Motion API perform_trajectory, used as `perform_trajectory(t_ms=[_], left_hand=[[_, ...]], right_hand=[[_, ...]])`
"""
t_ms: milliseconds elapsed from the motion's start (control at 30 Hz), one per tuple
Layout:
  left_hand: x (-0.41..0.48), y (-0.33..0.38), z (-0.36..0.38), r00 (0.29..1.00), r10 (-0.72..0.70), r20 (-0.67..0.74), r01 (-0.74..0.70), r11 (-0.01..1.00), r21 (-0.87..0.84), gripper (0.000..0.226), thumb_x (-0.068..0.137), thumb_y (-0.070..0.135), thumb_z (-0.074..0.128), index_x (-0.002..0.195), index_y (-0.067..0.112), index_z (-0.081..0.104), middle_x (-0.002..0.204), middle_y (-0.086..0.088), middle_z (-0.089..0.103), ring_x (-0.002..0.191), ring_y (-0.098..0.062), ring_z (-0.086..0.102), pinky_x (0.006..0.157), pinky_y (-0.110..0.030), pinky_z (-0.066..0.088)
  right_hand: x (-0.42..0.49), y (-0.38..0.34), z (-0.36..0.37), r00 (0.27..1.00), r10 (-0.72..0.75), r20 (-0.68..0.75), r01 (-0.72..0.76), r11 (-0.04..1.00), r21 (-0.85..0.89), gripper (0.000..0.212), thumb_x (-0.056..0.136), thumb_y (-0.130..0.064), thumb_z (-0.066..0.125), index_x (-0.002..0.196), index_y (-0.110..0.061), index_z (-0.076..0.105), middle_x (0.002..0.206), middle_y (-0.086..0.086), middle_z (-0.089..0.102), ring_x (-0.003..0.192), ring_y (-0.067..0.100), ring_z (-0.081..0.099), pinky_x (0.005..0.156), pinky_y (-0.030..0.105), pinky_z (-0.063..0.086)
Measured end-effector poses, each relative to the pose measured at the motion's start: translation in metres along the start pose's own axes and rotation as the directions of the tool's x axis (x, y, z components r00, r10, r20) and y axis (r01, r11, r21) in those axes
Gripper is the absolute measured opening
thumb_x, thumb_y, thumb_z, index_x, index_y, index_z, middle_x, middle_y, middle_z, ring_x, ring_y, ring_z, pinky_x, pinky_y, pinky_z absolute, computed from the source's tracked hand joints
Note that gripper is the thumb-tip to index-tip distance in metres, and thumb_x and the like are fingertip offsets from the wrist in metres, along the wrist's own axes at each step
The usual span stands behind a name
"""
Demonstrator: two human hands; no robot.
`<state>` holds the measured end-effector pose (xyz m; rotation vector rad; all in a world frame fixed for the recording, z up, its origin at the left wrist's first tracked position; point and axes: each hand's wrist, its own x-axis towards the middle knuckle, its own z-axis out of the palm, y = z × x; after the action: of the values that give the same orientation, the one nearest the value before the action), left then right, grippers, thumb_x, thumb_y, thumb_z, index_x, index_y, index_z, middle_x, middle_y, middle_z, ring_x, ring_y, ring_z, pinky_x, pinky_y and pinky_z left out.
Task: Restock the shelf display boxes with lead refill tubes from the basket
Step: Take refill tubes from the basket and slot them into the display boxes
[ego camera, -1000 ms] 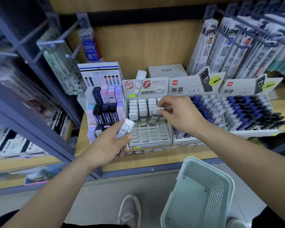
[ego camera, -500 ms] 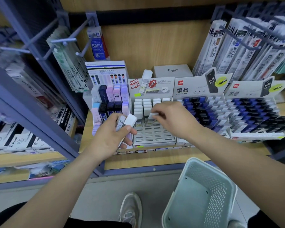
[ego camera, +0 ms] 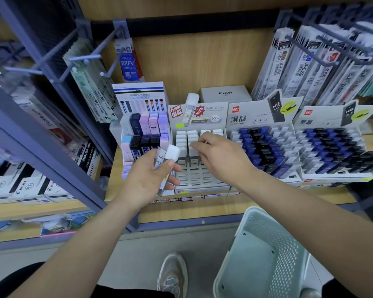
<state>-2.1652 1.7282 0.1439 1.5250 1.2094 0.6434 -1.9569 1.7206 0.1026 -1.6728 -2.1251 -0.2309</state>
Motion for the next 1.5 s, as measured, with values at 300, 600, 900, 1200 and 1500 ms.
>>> perform_trajectory(t_ms=[300, 600, 900, 1200, 1500], left_hand=[[0.0, 0.004, 0.008, 0.999, 0.017, 0.029, -0.016, 1.0, -0.025, 0.013, 0.104, 0.02, 0.05, 0.115, 0.017, 0.057, 0.094, 0.002, 0.076, 0.065, -0.014, 0.07, 0.051, -0.022, 0.052], [0.004, 0.005, 0.018, 0.991, 0.063, 0.121, -0.055, 0.996, -0.065, 0.019, 0.102, 0.016, 0.054, 0.119, 0.008, 0.055, 0.092, -0.004, 0.076, 0.073, -0.025, 0.074, 0.074, -0.045, 0.06], [0.008, 0.003, 0.015, 0.998, 0.035, 0.058, -0.036, 0.999, 0.022, 0.017, 0.105, 0.03, 0.045, 0.113, 0.017, 0.051, 0.097, -0.004, 0.074, 0.071, -0.024, 0.074, 0.06, -0.032, 0.059], [0.009, -0.001, 0.014, 0.996, 0.068, 0.055, -0.077, 0.981, 0.175, 0.018, 0.099, 0.028, 0.06, 0.097, 0.013, 0.068, 0.081, 0.002, 0.07, 0.056, -0.01, 0.06, 0.049, -0.026, 0.047], [0.011, -0.001, 0.016, 0.997, 0.005, 0.072, -0.009, 0.998, 0.066, 0.02, 0.1, 0.002, 0.054, 0.118, 0.008, 0.061, 0.099, -0.011, 0.072, 0.076, -0.015, 0.07, 0.076, -0.037, 0.062]], right_hand=[[-0.001, -0.003, -0.01, 0.998, 0.057, 0.034, -0.06, 0.995, 0.078, 0.023, 0.093, -0.02, 0.057, 0.11, -0.021, 0.073, 0.106, 0.0, 0.058, 0.097, 0.025, 0.058, 0.063, 0.036, 0.052], [0.005, -0.025, -0.038, 0.913, 0.297, 0.28, -0.393, 0.455, 0.799, 0.015, 0.091, -0.01, 0.071, 0.1, -0.022, 0.072, 0.09, -0.002, 0.068, 0.07, 0.014, 0.062, 0.069, 0.027, 0.055], [0.003, 0.008, -0.071, 0.894, 0.401, 0.201, -0.367, 0.395, 0.842, 0.016, 0.088, 0.0, 0.071, 0.094, -0.014, 0.073, 0.089, 0.005, 0.066, 0.074, 0.02, 0.065, 0.07, 0.034, 0.061], [-0.013, 0.029, -0.048, 0.936, 0.349, 0.047, -0.329, 0.817, 0.474, 0.012, 0.086, -0.013, 0.074, 0.09, -0.024, 0.071, 0.085, -0.013, 0.068, 0.078, 0.005, 0.064, 0.077, 0.02, 0.052], [-0.015, 0.028, -0.033, 0.975, 0.219, 0.039, -0.218, 0.905, 0.367, 0.005, 0.089, -0.015, 0.073, 0.093, -0.016, 0.072, 0.089, -0.002, 0.069, 0.08, 0.014, 0.063, 0.078, 0.036, 0.055]])
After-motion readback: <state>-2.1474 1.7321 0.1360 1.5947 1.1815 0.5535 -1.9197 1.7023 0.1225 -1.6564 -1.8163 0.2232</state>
